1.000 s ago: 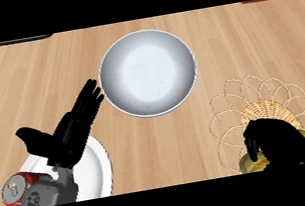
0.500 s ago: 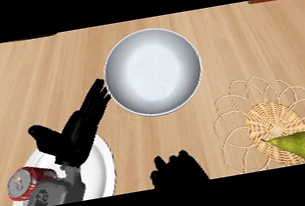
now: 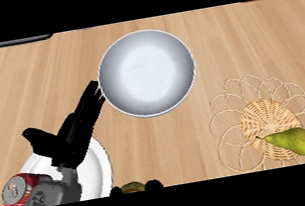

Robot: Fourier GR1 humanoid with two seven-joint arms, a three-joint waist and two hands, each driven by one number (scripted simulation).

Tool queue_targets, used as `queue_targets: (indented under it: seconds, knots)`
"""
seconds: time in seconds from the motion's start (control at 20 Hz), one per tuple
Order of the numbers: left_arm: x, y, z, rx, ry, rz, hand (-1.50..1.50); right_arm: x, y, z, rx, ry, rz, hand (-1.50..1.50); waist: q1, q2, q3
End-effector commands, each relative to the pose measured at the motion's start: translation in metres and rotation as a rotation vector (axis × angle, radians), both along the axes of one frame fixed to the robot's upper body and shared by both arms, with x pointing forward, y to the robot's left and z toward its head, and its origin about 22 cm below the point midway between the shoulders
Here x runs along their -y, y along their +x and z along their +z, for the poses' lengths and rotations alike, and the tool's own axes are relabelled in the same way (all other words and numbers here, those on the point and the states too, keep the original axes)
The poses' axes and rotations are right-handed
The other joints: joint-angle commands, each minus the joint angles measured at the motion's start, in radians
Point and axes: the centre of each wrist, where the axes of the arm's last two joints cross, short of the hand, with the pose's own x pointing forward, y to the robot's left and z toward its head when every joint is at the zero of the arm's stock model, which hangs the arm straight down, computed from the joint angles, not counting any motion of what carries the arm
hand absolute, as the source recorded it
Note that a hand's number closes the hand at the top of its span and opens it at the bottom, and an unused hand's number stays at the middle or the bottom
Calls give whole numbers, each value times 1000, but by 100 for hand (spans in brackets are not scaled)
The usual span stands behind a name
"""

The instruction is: Pick the squash from the placemat and place it in the bowl

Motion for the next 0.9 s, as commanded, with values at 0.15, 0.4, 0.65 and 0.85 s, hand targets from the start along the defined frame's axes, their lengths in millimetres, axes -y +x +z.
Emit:
queue_targets:
  seconds: [0.15,0.4,0.65,0.85]
  knots:
    - [12,-3,3,4,-1,-4,0,8,-14,46,86,53,-146,150,-3,-3,0]
    - [-1,10,7,18,29,2,0,4,15,64,94,108,-174,150,-5,4,0]
    - [-5,-7,-4,1,14,-15,0,-2,52,97,121,147,-233,150,7,4,0]
    - [-14,-5,12,10,18,-10,0,-13,80,99,100,169,-264,150,13,5,1]
